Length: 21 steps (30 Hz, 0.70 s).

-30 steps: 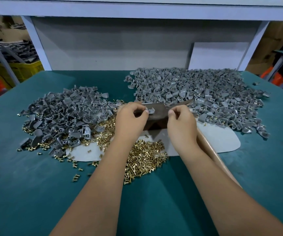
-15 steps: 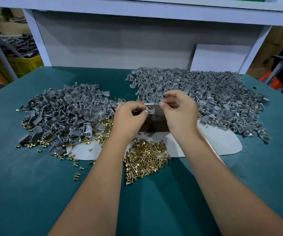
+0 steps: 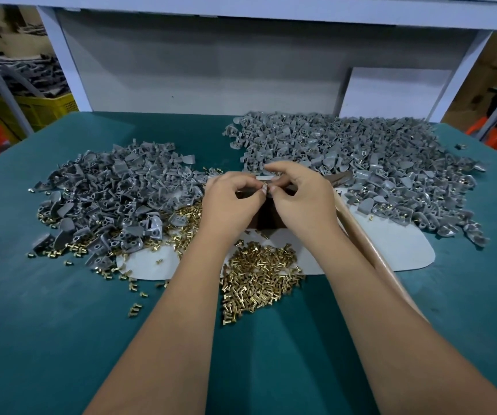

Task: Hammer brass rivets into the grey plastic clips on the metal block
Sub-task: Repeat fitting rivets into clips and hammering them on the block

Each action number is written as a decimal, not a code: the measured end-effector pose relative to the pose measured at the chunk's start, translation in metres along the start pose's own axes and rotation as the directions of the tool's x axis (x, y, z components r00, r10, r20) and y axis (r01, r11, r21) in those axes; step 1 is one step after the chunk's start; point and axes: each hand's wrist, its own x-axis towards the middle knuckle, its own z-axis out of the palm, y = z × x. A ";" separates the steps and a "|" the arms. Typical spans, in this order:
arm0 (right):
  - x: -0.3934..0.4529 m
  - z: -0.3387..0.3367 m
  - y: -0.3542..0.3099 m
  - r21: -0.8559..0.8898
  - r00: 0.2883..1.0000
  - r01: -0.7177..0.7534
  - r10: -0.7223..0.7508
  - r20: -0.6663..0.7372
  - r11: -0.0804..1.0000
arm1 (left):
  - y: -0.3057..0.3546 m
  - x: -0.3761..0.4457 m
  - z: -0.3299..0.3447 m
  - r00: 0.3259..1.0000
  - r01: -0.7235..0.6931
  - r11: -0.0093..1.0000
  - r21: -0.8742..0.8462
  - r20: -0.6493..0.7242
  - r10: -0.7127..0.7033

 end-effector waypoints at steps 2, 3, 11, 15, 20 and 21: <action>-0.001 0.000 -0.002 -0.033 1.000 0.026 -0.026 0.007 0.999 | 0.000 0.000 0.000 1.000 0.006 1.000 -0.006 0.000 -0.006; -0.001 -0.001 -0.003 -0.055 0.999 0.042 -0.042 0.017 0.998 | 0.000 0.000 0.000 1.000 0.006 1.000 -0.009 0.002 -0.006; 0.001 0.002 -0.017 -0.316 0.974 0.217 -0.186 0.127 0.923 | -0.001 0.000 -0.002 0.999 -0.033 0.999 0.013 0.017 0.033; -0.003 0.001 -0.014 -0.286 0.988 0.150 -0.134 0.075 0.946 | 0.001 -0.003 -0.003 1.000 -0.013 1.000 -0.010 0.021 0.013; -0.008 -0.001 -0.008 -0.077 0.999 -0.032 0.030 -0.026 0.997 | 0.004 -0.006 -0.005 1.000 0.012 1.000 -0.017 0.028 -0.011; -0.007 -0.001 -0.008 -0.038 0.998 -0.060 0.059 -0.030 0.998 | 0.005 -0.007 -0.005 1.000 0.012 1.000 -0.027 0.027 -0.012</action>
